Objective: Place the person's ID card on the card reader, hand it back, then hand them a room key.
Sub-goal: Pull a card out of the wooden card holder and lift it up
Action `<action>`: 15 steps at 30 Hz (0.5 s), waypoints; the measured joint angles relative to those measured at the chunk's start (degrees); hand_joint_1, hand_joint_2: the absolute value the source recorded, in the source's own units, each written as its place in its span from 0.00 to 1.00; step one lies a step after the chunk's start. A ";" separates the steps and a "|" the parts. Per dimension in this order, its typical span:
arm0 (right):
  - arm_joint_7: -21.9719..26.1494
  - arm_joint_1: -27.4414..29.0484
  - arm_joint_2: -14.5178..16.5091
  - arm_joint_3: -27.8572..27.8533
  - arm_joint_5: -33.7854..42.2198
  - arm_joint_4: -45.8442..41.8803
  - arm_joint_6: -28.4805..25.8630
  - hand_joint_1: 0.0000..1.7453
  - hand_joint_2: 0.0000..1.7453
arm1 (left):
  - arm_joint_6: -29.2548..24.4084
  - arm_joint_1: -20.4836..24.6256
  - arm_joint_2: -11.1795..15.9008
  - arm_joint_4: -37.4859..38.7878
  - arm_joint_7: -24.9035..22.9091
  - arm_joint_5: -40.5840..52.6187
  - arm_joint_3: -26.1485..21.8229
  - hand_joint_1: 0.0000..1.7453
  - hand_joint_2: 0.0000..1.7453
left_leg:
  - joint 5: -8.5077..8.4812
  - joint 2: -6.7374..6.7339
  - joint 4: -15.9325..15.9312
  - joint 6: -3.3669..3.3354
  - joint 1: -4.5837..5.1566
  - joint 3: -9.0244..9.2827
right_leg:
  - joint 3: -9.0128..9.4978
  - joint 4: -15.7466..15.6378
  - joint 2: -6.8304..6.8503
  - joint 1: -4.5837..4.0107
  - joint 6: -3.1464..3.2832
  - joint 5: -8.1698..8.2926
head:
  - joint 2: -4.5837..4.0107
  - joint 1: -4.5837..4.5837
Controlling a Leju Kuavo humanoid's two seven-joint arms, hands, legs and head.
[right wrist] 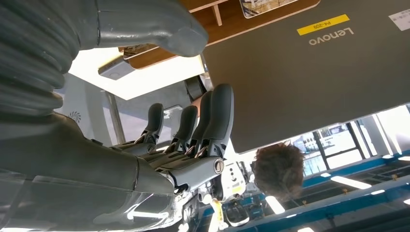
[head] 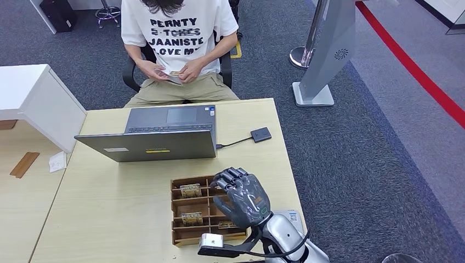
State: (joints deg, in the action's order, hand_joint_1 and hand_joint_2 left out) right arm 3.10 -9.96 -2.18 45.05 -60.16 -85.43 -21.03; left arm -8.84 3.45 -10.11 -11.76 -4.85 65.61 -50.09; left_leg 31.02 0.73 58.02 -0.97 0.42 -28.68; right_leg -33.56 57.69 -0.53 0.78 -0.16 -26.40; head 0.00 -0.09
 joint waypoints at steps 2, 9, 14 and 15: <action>-0.22 -0.24 0.09 -0.02 -0.07 0.49 0.01 0.48 1.00 | 0.08 0.00 -0.01 0.00 0.00 0.12 -0.01 0.00 0.00 | 0.00 0.00 0.00 0.00 0.00 0.00 | 0.00 0.00 0.00 0.00 0.00 0.00 | 0.00 0.00; -0.72 -0.73 0.28 -0.35 -0.28 2.44 0.07 0.45 1.00 | 0.26 0.00 -0.01 0.00 0.14 0.27 0.00 0.00 0.00 | 0.00 0.00 0.00 0.00 0.00 0.00 | 0.00 0.00 0.00 0.00 0.00 0.00 | 0.00 0.00; -0.80 -0.82 0.45 -0.61 -0.30 3.41 0.10 0.42 1.00 | 0.27 0.00 -0.01 0.00 0.19 0.32 0.01 0.00 0.00 | 0.00 0.00 0.00 0.00 0.00 0.00 | 0.00 0.00 0.00 0.00 0.00 0.00 | 0.00 0.00; -0.81 -0.84 0.50 -0.72 -0.30 3.60 0.12 0.42 1.00 | 0.27 0.00 -0.02 0.00 0.22 0.34 0.01 0.00 0.00 | 0.00 0.00 0.00 0.00 0.00 0.00 | 0.00 0.00 0.00 0.00 0.00 0.00 | 0.00 0.00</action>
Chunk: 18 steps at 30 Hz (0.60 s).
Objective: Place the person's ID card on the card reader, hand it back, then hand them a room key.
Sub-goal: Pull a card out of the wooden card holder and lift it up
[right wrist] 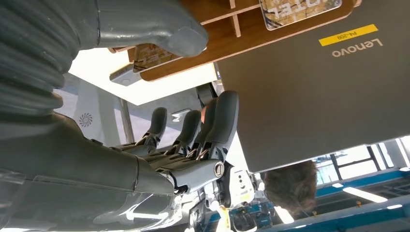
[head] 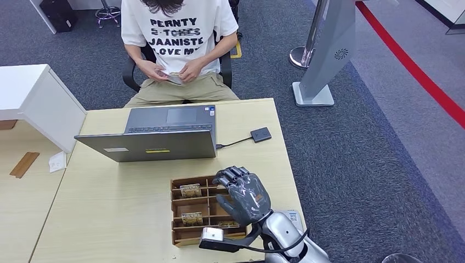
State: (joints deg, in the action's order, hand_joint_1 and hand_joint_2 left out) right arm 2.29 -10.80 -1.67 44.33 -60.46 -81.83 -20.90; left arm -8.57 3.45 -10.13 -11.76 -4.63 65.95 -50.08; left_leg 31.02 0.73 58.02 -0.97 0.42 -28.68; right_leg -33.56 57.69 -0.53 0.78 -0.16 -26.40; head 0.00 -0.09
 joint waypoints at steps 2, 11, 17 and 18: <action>0.00 -0.04 0.10 -0.26 0.00 0.38 0.04 0.43 1.00 | 0.00 0.00 -0.01 0.00 0.09 0.07 -0.01 0.00 0.00 | 0.00 0.00 0.00 0.00 0.00 0.00 | 0.00 0.00 0.00 0.00 0.00 0.00 | 0.00 0.00; -0.13 -0.13 0.31 -0.87 -0.01 1.83 0.19 0.45 1.00 | 0.00 0.00 -0.01 0.00 0.30 0.20 -0.02 0.00 0.00 | 0.00 0.00 0.00 0.00 0.00 0.00 | 0.00 0.00 0.00 0.00 0.00 0.00 | 0.00 0.00; -0.39 -0.17 0.52 -1.47 -0.05 3.03 0.54 0.54 1.00 | 0.00 0.00 -0.01 0.00 0.37 0.40 -0.01 0.00 0.00 | 0.00 0.00 0.00 0.00 0.00 0.00 | 0.00 0.00 0.00 0.00 0.00 0.00 | 0.00 0.00; -0.43 -0.17 0.55 -1.63 -0.08 3.26 0.61 0.55 1.00 | 0.00 0.00 -0.01 0.00 0.37 0.43 -0.01 0.00 0.00 | 0.00 0.00 0.00 0.00 0.00 0.00 | 0.00 0.00 0.00 0.00 0.00 0.00 | 0.00 0.00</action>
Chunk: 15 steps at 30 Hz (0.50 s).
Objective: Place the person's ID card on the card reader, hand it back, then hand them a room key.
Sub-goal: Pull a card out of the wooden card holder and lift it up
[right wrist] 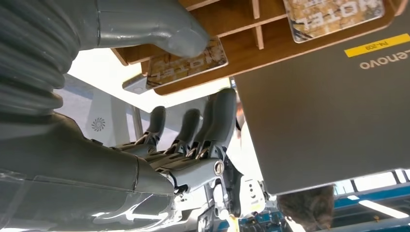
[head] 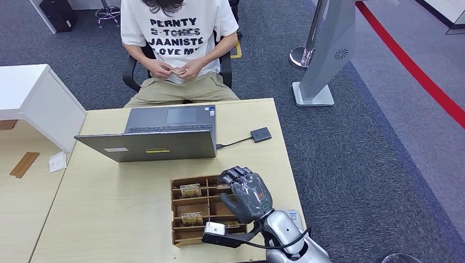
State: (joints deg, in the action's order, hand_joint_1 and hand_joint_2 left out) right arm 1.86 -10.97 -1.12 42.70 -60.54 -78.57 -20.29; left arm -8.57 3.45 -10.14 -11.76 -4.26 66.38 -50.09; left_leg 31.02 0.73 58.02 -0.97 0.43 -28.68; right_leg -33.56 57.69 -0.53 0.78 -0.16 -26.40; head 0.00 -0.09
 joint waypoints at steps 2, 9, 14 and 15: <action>-0.07 -0.01 0.04 -0.27 -0.07 0.46 0.21 0.56 1.00 | 0.00 0.00 0.00 0.00 0.00 0.07 0.01 0.00 0.00 | 0.00 0.00 0.00 0.00 0.00 0.00 | 0.00 0.00 0.00 0.00 0.00 0.00 | 0.00 0.00; -0.22 -0.03 0.07 -0.88 -0.32 1.86 0.48 0.56 1.00 | 0.05 0.00 0.00 0.00 0.00 0.32 0.01 0.00 0.00 | 0.00 0.00 0.00 0.00 0.00 0.00 | 0.00 0.00 0.00 0.00 0.00 0.00 | 0.00 0.00; -0.25 -0.06 0.08 -1.34 -0.49 2.59 0.55 0.54 1.00 | 0.08 0.00 0.00 0.00 0.00 0.48 0.01 0.00 0.00 | 0.00 0.00 0.00 0.00 0.00 0.00 | 0.00 0.00 0.00 0.00 0.00 0.00 | 0.00 0.00; -0.25 -0.06 0.09 -1.44 -0.51 2.73 0.56 0.61 1.00 | 0.09 0.00 0.00 0.00 0.00 0.48 0.00 0.00 0.00 | 0.00 0.00 0.00 0.00 0.00 0.00 | 0.00 0.00 0.00 0.00 0.00 0.00 | 0.00 0.00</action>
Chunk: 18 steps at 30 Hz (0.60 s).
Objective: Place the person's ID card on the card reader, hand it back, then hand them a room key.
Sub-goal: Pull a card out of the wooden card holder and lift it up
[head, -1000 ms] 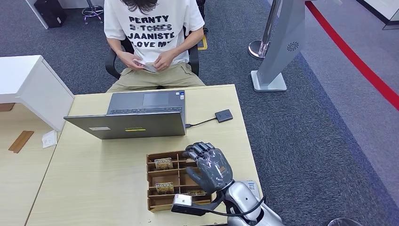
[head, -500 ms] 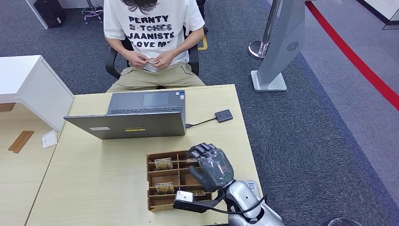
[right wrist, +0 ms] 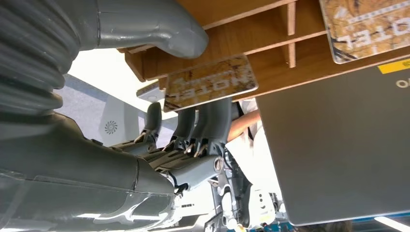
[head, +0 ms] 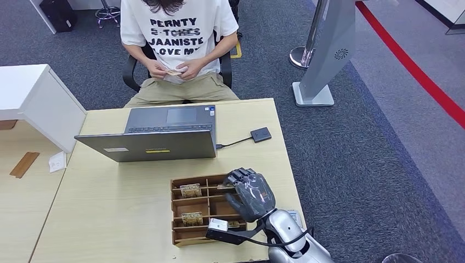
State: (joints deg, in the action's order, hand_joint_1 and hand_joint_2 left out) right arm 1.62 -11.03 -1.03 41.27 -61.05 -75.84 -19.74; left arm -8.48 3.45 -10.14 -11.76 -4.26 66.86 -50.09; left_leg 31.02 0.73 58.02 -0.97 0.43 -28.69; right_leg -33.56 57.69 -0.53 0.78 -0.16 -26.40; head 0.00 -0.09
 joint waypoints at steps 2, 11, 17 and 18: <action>-0.01 -0.01 0.07 -0.15 -0.03 0.23 0.05 0.82 1.00 | 0.01 0.00 0.00 0.00 0.00 0.00 -0.01 0.00 0.00 | 0.00 0.00 0.00 0.00 0.00 0.00 | 0.00 0.00 0.00 0.00 0.00 0.00 | 0.00 0.00; -0.02 -0.47 0.24 -0.44 -0.10 0.63 0.10 1.00 1.00 | 0.07 0.00 0.00 0.00 0.00 0.02 0.00 0.00 0.00 | 0.00 0.00 0.00 0.00 0.00 0.01 | 0.00 0.00 0.00 0.00 0.00 0.00 | 0.00 0.00; -0.03 -0.51 0.28 -0.46 -0.10 0.66 0.17 1.00 1.00 | 0.07 0.00 0.00 0.00 -0.05 0.15 0.01 0.00 0.00 | 0.00 0.00 0.00 0.00 0.00 0.01 | 0.00 0.00 0.00 0.00 0.00 0.00 | 0.00 0.00; -0.04 -0.52 0.28 -0.46 -0.10 0.66 0.18 1.00 1.00 | 0.07 0.00 0.00 0.00 -0.07 0.15 0.01 0.00 0.00 | 0.00 0.00 0.00 0.00 0.00 0.01 | 0.00 0.00 0.00 0.00 0.00 0.00 | 0.00 0.00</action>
State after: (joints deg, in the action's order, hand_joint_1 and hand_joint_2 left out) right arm 1.58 -11.54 -0.74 40.81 -61.16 -75.18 -19.56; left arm -8.41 3.44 -10.14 -11.76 -4.33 67.01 -50.08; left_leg 31.02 0.73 58.02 -0.97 0.43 -28.68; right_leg -33.56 57.69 -0.53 0.78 -0.16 -26.40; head 0.00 -0.09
